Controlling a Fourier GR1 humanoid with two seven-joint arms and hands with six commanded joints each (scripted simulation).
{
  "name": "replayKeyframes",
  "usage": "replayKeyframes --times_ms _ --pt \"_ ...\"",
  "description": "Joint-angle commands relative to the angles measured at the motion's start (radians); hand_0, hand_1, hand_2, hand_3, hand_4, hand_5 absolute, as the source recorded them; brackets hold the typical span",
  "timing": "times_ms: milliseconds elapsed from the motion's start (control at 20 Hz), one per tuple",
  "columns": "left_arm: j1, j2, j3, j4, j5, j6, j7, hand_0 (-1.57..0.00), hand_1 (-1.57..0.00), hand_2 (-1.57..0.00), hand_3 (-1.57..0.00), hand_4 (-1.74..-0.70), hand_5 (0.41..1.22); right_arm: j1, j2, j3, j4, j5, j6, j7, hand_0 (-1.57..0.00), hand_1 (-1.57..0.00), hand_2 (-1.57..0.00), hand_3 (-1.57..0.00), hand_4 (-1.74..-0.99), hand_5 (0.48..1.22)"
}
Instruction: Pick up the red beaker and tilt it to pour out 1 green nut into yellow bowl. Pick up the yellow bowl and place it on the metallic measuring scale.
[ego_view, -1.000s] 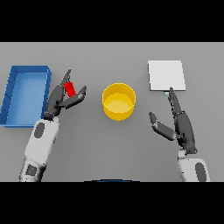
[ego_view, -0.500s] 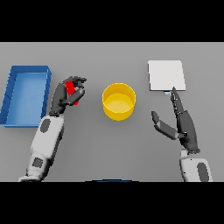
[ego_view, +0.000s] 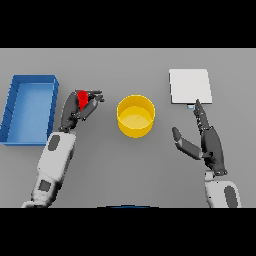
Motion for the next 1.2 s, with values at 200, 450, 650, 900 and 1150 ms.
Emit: replayKeyframes --times_ms 200,450,650,900,1150 --pt "0.002 0.012 0.012 -0.114 0.079 -0.055 0.044 -1.54 -1.54 -1.54 -1.53 -1.70 1.135 0.007 -0.005 0.004 0.005 0.011 0.001 -0.015 0.00 0.00 0.00 0.00 -1.233 0.644" --pt "-0.033 0.069 -0.029 -0.175 0.061 -0.085 0.120 -1.56 -1.56 -1.56 -1.55 -1.72 1.132 0.002 -0.007 0.014 0.007 0.039 -0.011 -0.029 0.00 0.00 0.00 0.00 -1.219 0.656" --pt "-0.075 0.094 -0.052 -0.124 0.025 -0.086 0.129 -1.56 -1.56 -1.56 -1.55 -1.72 1.139 0.000 -0.010 0.013 0.005 0.047 -0.017 -0.044 0.00 0.00 0.00 0.00 -1.219 0.661" --pt "-0.136 0.168 -0.181 -0.128 -0.128 -0.093 0.179 -1.57 -1.57 -1.57 -1.56 -1.74 1.120 0.001 -0.011 0.017 0.000 0.063 -0.024 -0.016 0.00 0.00 0.00 0.00 -1.194 0.658" --pt "-0.215 0.227 -0.347 -0.131 -0.289 -0.147 0.259 -1.57 -1.57 -1.57 -1.57 -1.74 1.134 -0.004 -0.014 0.022 -0.010 0.063 -0.016 0.002 0.00 0.00 0.00 0.00 -1.178 0.667"
